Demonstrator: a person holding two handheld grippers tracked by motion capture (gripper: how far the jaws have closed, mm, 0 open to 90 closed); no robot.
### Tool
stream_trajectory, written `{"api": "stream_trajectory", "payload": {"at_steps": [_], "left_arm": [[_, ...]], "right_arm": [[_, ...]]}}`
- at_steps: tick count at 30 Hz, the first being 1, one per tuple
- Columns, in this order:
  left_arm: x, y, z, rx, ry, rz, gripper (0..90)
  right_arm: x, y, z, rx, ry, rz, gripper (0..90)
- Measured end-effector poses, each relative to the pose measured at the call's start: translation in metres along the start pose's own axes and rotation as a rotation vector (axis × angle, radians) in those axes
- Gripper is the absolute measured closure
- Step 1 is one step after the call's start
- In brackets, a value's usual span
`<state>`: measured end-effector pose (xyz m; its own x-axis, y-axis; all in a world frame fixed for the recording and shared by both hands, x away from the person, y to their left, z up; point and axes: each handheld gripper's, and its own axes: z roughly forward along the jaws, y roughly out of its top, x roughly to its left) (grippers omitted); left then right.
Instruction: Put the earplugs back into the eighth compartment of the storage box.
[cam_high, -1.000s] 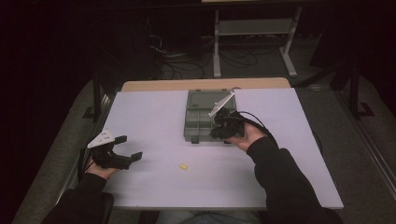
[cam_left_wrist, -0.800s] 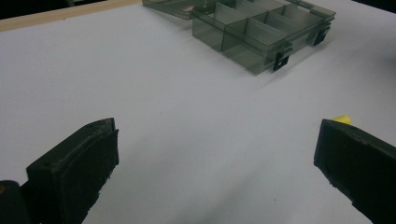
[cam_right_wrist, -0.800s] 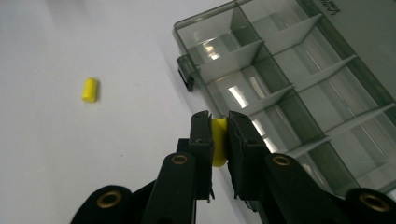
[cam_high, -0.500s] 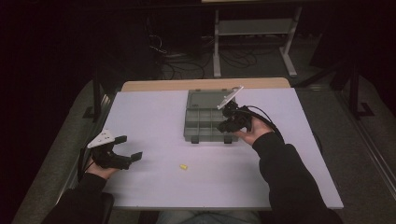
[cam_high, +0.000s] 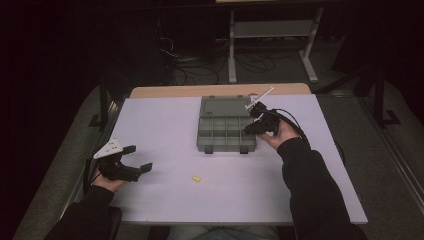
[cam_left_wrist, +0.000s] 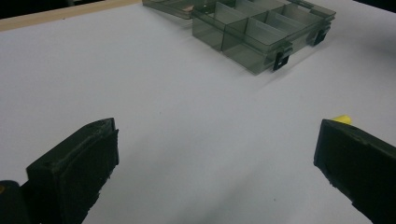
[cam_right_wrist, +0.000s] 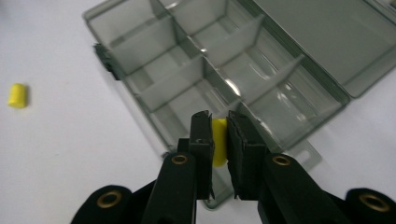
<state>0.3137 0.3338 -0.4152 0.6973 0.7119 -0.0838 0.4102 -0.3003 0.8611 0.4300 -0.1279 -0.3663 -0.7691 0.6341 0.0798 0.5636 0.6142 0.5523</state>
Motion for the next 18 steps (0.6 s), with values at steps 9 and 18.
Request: {"api": "stream_trajectory", "payload": {"at_steps": [9,18], "left_arm": [[0.000,0.000,0.000,0.001,0.000,-0.002,0.0],[0.000,0.000,0.000,0.004,-0.002,-0.004,0.0]], "right_arm": [[-0.013,-0.006,0.011,0.029,-0.001,0.033,79.1],[-0.013,-0.007,0.013,0.021,0.006,0.031,74.8]]}}
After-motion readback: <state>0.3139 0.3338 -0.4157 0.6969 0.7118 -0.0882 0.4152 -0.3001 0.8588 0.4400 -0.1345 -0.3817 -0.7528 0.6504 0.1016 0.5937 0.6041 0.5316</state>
